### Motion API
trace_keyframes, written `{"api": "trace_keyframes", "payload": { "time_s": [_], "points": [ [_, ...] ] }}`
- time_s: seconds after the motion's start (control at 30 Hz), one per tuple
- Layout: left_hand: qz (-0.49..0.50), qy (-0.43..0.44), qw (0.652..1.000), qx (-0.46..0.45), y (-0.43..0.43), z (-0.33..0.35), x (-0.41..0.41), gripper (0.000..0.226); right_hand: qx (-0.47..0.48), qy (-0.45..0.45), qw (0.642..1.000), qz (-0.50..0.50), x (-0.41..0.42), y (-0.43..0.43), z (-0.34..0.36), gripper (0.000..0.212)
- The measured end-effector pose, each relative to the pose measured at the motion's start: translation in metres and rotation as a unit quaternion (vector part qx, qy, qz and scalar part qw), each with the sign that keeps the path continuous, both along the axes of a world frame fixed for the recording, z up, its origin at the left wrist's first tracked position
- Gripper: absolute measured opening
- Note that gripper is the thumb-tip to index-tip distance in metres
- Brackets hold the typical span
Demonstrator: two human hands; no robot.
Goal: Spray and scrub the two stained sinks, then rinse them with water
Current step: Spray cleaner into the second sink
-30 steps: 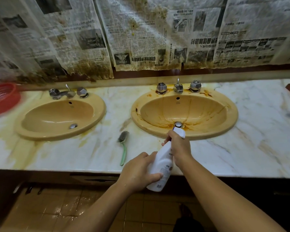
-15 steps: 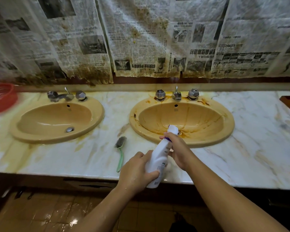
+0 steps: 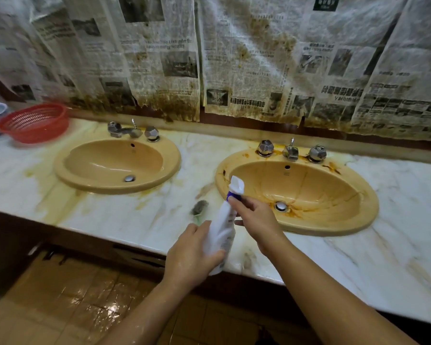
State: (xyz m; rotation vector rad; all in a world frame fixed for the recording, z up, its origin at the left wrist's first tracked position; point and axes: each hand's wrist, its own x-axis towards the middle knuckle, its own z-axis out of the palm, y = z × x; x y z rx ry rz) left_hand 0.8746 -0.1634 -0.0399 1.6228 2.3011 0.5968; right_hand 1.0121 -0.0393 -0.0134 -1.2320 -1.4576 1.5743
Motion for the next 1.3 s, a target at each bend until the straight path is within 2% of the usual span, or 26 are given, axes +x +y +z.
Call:
{"api": "trace_keyframes", "payload": {
  "time_s": [0.2,0.3,0.5,0.57,0.67,0.8,0.97,1.03,1.1,1.2,1.3],
  "points": [
    [0.029,0.045,0.993,0.104,-0.010,-0.004,0.009,0.068,0.012,0.041,0.998,-0.056,-0.009,-0.004,0.010,0.020],
    [0.036,0.059,0.990,0.126,-0.007,-0.004,0.017,0.066,-0.003,0.067,0.996,-0.060,-0.013,0.000,0.014,0.022],
    [0.004,-0.126,0.986,0.112,0.005,0.000,0.009,0.073,-0.066,0.108,0.987,0.095,0.000,0.028,0.022,0.028],
    [-0.005,-0.148,0.985,0.094,0.010,0.002,0.009,0.079,-0.070,0.109,0.984,0.122,0.004,0.038,0.022,0.022],
    [0.016,-0.095,0.992,0.085,0.020,0.005,0.016,0.082,-0.066,0.096,0.986,0.121,0.006,0.048,0.021,0.020],
    [0.047,-0.001,0.994,0.095,0.032,0.013,0.027,0.071,-0.032,0.061,0.994,0.079,0.002,0.057,0.018,0.017],
    [0.093,0.083,0.986,0.114,0.034,0.017,0.028,0.068,0.011,0.051,0.997,0.060,-0.012,0.054,0.026,0.028],
    [0.115,0.029,0.986,0.113,0.030,0.019,0.022,0.069,0.026,0.045,0.994,0.091,-0.017,0.053,0.036,0.018],
    [0.135,-0.063,0.983,0.110,0.025,0.020,0.014,0.075,0.051,0.049,0.988,0.135,-0.021,0.051,0.044,0.009],
    [0.178,-0.161,0.962,0.134,0.022,0.024,0.006,0.078,0.076,0.070,0.978,0.184,-0.031,0.049,0.049,0.016],
    [0.179,-0.180,0.957,0.142,0.022,0.025,-0.002,0.074,0.102,0.067,0.969,0.214,-0.043,0.045,0.045,0.024]
  ]
}}
